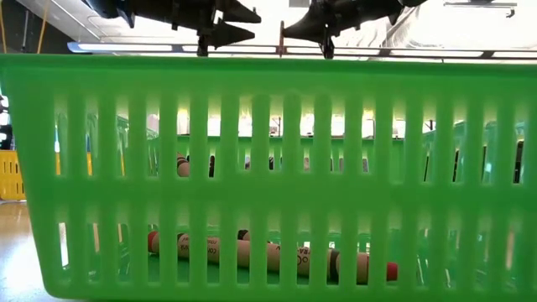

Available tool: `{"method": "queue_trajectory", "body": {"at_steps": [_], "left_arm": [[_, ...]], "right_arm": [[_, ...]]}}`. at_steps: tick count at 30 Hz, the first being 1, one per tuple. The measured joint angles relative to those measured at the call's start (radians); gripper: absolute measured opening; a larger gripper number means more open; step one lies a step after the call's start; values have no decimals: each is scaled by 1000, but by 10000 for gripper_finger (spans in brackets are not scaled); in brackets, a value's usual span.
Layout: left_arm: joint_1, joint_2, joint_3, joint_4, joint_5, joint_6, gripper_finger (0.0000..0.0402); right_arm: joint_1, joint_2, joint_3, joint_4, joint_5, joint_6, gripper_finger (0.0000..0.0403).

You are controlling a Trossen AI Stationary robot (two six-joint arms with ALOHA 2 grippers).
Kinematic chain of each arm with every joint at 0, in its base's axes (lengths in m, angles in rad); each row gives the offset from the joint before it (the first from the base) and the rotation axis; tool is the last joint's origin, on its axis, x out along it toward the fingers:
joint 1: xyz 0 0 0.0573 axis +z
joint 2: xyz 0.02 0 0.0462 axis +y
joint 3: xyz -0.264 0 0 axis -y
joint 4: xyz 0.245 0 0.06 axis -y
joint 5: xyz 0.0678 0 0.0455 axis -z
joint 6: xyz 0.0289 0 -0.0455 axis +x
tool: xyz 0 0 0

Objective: Sort crayons
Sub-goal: Put the orange crayon into the yellow bin

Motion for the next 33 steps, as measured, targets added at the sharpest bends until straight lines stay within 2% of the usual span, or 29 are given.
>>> {"method": "queue_trajectory", "body": {"at_steps": [10,18,33], "left_arm": [[15,64,0,111,-9,50,206],[15,111,0,197,-10,66,207],[12,113,0,195,0,48,207]], "right_arm": [[44,0,0,40,18,15,0],[91,0,0,41,130,-27,0],[131,0,0,91,139,-23,0]]}}
